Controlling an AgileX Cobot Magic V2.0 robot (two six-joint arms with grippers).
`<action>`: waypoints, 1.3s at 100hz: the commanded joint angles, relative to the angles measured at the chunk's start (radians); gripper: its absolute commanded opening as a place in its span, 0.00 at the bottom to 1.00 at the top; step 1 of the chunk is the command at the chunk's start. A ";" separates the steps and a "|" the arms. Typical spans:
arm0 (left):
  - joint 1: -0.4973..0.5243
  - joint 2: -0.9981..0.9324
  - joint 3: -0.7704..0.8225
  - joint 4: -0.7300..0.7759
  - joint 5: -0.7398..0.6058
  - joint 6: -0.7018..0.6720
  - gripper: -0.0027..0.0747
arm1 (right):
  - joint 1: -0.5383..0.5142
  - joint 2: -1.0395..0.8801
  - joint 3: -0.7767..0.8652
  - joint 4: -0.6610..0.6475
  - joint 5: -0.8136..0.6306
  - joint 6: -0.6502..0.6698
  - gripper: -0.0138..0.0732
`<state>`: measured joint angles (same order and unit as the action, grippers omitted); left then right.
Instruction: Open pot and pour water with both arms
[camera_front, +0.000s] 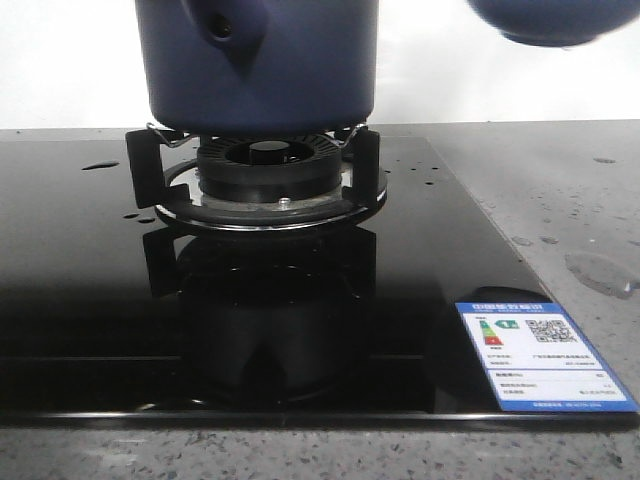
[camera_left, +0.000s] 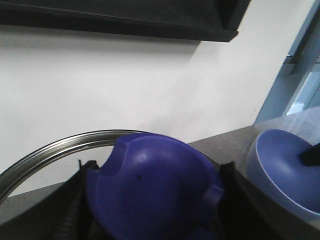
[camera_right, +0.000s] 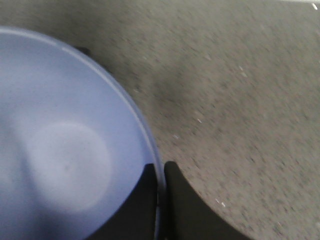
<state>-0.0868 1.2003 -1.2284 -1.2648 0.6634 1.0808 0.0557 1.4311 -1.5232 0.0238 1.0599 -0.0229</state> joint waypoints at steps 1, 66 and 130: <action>-0.052 -0.032 -0.040 -0.083 -0.014 0.059 0.47 | -0.047 -0.044 -0.020 0.012 -0.009 0.005 0.11; -0.116 -0.032 -0.040 -0.083 -0.014 0.093 0.47 | -0.216 -0.044 0.342 0.073 -0.120 -0.035 0.11; -0.116 0.008 -0.040 -0.087 0.045 0.094 0.47 | -0.217 -0.076 0.327 0.075 -0.086 -0.067 0.67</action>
<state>-0.1932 1.2156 -1.2298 -1.2705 0.7027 1.1683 -0.1524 1.4143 -1.1538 0.0940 0.9918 -0.0752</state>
